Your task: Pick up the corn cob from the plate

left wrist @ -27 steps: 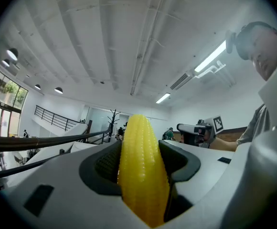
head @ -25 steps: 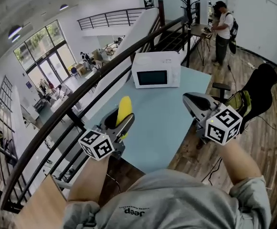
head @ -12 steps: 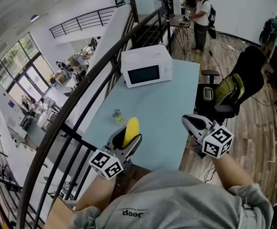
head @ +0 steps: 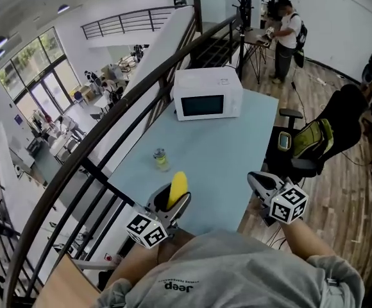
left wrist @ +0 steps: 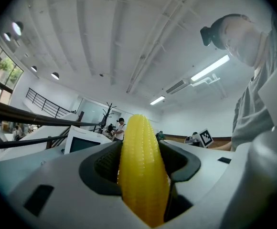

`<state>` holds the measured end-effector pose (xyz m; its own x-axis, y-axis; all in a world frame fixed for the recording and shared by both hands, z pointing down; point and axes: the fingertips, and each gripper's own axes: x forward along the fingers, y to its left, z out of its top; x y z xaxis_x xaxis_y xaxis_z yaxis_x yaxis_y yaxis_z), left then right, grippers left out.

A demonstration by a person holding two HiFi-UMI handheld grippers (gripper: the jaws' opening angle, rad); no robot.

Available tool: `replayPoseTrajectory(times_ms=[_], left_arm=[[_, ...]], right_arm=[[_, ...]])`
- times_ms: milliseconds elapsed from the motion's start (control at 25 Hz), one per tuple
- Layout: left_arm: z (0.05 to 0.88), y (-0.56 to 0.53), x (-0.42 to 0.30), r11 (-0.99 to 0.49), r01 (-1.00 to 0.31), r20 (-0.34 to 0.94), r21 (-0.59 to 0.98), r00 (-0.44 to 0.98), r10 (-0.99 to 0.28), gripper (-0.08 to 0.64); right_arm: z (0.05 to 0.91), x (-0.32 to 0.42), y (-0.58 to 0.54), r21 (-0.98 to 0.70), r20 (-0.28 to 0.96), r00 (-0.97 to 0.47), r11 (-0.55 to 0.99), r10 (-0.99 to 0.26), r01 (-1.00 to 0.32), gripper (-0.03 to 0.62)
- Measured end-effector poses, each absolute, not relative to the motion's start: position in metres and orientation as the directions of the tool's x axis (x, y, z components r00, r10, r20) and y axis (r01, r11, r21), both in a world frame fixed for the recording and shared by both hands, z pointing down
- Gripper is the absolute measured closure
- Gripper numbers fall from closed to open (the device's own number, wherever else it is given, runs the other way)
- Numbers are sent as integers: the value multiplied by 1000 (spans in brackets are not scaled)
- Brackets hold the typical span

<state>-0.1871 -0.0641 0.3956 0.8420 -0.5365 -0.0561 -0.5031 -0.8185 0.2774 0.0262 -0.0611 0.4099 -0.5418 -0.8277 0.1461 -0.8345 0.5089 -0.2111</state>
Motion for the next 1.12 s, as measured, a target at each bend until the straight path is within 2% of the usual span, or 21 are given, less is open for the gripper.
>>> replayPoseTrajectory(times_ms=[200, 720, 1120], left_arm=[[404, -66, -187, -788, -532, -86, 308, 810, -581, 304], [399, -66, -201, -774, -554, -91, 307, 792, -604, 304], [398, -66, -213, -769, -560, -99, 308, 785, -611, 304]], right_arm=[[412, 35, -71, -213, 154, -571, 537, -807, -816, 577], [418, 34, -87, -309, 130, -589, 532, -797, -788, 577], [421, 23, -87, -280, 148, -590, 539, -793, -794, 577]])
